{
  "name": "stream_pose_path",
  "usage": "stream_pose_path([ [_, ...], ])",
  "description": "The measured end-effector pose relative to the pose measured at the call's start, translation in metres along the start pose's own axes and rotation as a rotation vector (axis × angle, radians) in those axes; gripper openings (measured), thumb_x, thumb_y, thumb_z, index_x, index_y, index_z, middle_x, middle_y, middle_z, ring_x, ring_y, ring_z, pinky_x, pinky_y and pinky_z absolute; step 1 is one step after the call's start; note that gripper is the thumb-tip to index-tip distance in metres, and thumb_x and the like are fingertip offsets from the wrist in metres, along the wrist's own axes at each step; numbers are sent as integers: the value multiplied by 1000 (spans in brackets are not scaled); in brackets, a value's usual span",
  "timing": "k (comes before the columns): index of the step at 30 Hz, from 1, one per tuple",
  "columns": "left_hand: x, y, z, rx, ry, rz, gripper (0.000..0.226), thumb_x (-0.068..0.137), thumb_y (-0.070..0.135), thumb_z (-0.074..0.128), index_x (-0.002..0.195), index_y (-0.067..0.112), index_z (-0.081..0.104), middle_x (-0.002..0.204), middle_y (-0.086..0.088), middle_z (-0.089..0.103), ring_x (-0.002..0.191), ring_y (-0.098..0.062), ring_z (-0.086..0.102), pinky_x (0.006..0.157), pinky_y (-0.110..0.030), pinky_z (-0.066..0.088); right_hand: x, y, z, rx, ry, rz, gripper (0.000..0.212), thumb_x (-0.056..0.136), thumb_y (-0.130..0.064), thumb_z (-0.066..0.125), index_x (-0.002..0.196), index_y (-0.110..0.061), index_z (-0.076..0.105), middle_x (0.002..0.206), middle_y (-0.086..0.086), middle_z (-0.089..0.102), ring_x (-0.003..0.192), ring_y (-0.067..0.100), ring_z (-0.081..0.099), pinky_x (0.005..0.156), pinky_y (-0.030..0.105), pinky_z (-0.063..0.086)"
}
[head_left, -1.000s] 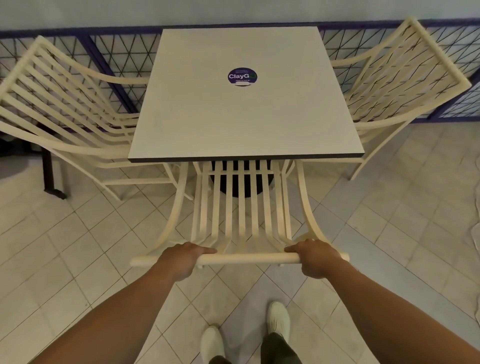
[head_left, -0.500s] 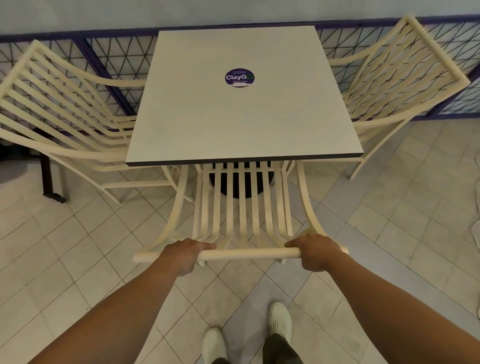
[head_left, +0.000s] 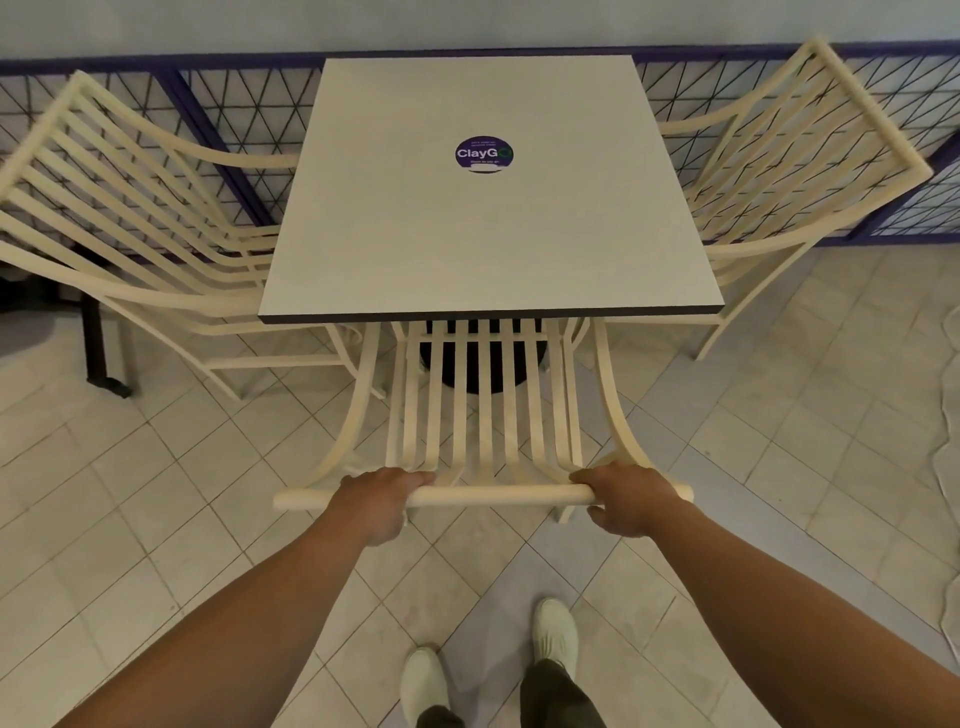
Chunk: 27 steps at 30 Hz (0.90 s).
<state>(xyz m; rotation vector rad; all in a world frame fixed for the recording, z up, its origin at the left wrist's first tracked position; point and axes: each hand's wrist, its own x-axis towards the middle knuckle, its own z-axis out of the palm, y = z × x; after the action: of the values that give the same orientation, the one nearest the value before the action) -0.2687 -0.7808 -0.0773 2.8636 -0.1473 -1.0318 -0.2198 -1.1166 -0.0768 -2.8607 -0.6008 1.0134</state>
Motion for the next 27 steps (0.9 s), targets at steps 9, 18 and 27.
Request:
stream_pose_path([
  [9, -37, 42, -9, -97, 81, 103, 79, 86, 45, 66, 155, 29, 28, 156, 4, 37, 136, -21, 41, 112, -42, 33, -35, -55, -22, 0, 31, -30, 58, 93, -44, 56, 144, -23, 42, 128, 4, 59, 108, 25, 59, 93, 41, 49],
  [18, -82, 24, -14, -154, 86, 86, 69, 94, 36, 61, 155, 24, 30, 158, 4, 32, 137, -21, 40, 108, -40, 39, -59, -85, -22, 26, 139, 41, 57, 93, -35, 59, 145, -24, 40, 132, 2, 58, 113, 24, 58, 97, 43, 50],
  [27, -37, -15, -5, -93, 39, -46, 52, 99, 26, 55, 145, 44, 37, 136, 6, 51, 125, -25, 50, 107, -61, 30, -28, -42, -14, 9, 38, 107, 56, 92, -17, 59, 143, -35, 44, 128, 0, 59, 110, 23, 59, 96, 39, 50],
])
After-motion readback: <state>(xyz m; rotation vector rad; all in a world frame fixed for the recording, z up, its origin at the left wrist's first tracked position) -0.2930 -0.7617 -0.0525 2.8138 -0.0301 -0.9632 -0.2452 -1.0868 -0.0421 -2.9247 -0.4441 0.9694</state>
